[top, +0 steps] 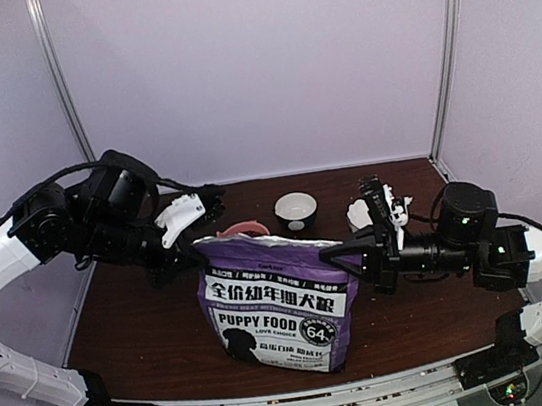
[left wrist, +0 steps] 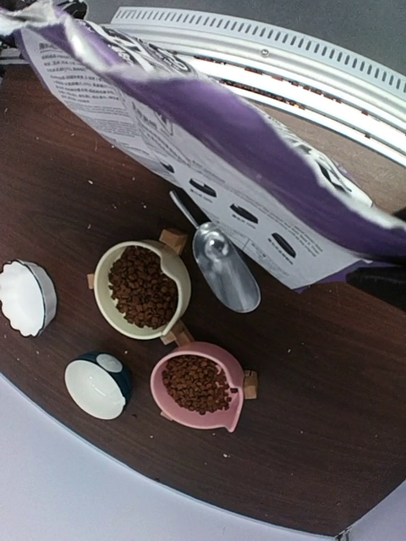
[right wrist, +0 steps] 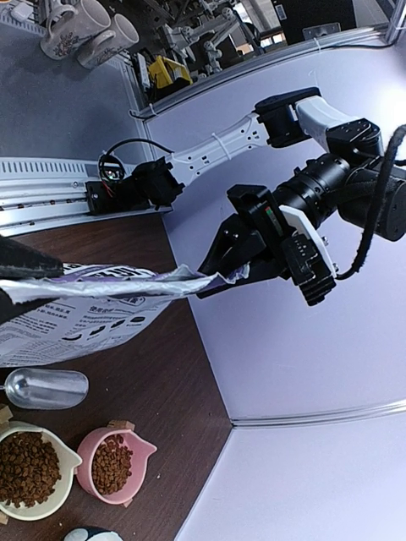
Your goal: Serve the pet food
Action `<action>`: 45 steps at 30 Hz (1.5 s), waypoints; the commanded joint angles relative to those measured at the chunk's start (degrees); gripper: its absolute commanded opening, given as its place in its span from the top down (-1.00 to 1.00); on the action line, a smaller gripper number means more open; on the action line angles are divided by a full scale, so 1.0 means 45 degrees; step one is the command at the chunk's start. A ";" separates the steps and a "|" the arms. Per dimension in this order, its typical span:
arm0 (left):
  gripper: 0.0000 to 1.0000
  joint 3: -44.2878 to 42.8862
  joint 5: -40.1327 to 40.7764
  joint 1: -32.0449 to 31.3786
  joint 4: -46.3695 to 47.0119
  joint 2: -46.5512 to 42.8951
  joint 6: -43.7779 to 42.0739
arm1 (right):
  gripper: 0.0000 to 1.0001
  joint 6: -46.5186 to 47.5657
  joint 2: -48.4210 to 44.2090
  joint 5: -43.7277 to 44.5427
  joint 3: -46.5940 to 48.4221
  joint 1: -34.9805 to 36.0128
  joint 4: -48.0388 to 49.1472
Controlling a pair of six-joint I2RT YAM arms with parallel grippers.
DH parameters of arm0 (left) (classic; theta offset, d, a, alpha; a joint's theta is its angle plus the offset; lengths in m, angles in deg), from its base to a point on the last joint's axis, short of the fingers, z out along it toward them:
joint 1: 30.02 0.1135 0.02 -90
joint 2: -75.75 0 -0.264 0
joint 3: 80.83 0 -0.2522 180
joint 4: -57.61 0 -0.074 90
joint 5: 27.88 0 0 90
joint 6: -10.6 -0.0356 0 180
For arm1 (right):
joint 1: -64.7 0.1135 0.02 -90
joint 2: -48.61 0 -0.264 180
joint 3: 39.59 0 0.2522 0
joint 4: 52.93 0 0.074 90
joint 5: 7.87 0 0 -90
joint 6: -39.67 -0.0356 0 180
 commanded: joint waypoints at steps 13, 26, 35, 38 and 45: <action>1.00 0.0273 0.1497 0.0733 -0.1040 -0.0481 0.0077 | 1.00 -0.0060 -0.0455 -0.0145 -0.0085 -0.0034 0.0402; 0.64 0.0206 0.1693 0.0991 -0.0850 -0.0947 0.0144 | 1.00 -0.0027 -0.0539 0.0004 -0.0077 -0.0019 0.0256; -0.58 -0.0628 0.0641 0.1088 -0.0249 -0.1771 0.0573 | -0.13 0.0122 -0.1018 0.0137 0.0400 -0.0042 -0.0842; -0.66 -0.1315 0.0181 0.1088 -0.0006 -0.1709 0.0753 | -0.57 0.0057 -0.1201 0.0454 0.1004 -0.0041 -0.1625; -0.77 -0.3722 -0.0726 0.1088 0.1222 -0.0671 0.1060 | -0.97 -0.0344 -0.0452 0.2160 0.4214 -0.0243 -0.5555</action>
